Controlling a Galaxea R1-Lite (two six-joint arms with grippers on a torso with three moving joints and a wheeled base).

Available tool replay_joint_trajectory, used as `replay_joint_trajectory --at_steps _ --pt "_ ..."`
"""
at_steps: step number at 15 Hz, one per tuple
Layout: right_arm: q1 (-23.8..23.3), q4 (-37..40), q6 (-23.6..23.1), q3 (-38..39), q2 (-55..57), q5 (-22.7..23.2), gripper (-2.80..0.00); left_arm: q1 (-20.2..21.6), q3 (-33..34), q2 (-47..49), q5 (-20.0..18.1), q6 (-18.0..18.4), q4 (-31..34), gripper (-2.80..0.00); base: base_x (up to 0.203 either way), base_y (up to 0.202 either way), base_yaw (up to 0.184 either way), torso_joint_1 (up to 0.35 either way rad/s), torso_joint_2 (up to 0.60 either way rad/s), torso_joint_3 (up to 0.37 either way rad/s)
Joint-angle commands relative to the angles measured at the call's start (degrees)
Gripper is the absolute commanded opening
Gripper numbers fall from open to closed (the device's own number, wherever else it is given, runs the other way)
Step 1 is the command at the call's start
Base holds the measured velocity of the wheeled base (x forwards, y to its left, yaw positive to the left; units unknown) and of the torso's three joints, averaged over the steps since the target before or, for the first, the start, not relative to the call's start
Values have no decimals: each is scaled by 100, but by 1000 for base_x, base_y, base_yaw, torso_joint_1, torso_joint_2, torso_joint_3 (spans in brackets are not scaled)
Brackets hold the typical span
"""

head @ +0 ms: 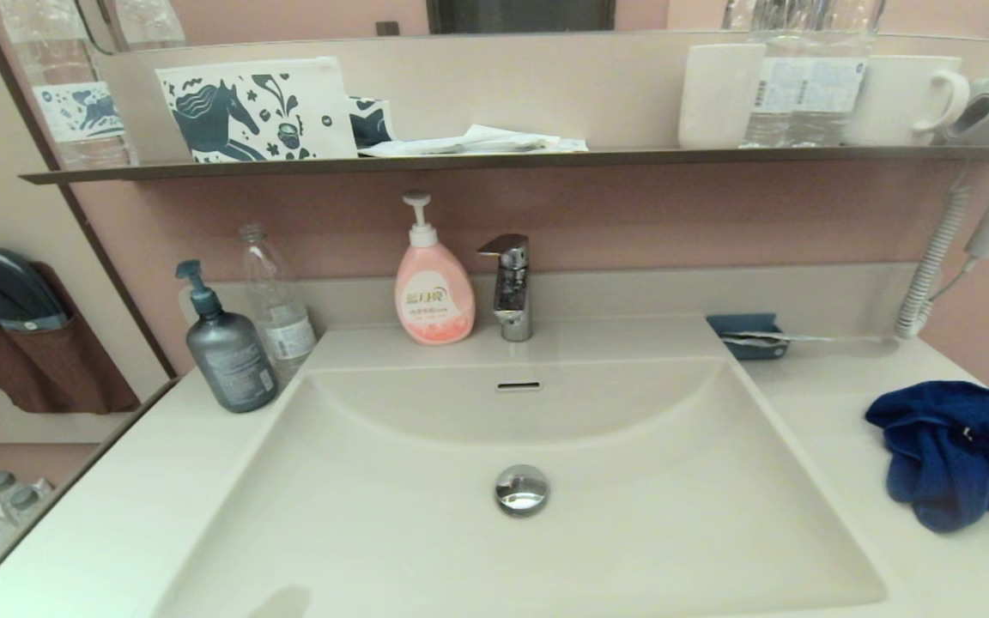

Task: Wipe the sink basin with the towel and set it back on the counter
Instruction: Pick up the cloth

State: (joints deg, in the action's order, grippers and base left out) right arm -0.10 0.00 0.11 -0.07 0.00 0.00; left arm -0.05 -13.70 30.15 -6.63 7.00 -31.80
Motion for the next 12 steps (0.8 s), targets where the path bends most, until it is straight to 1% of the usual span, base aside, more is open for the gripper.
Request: replay_joint_trajectory --at_steps 1,4,5,7,9,10,12 --pt "1 0 4 0 0 0 -280 84 75 -1700 -9 -3 1291 -280 0 0 0 0 0 0" --pt "1 0 0 6 0 0 -280 63 124 -2881 -27 -55 3262 -280 0 0 0 0 0 0" --pt "1 0 -2 -1 0 0 -280 60 239 -3009 -27 -101 3626 -280 0 0 0 0 0 0" --pt "1 0 -2 -1 0 0 -280 58 695 -3015 -18 -174 3572 -280 0 0 0 0 0 0" --pt "1 0 -2 -1 0 0 -280 58 1116 -3015 12 -188 3284 -280 0 0 0 0 0 0" --pt "1 0 7 -1 0 0 -280 58 1244 -3015 81 -182 3079 -280 0 0 0 0 0 0" --pt "1 0 2 -1 0 0 -280 58 1306 -3015 341 -185 3064 -280 0 0 0 0 0 0"
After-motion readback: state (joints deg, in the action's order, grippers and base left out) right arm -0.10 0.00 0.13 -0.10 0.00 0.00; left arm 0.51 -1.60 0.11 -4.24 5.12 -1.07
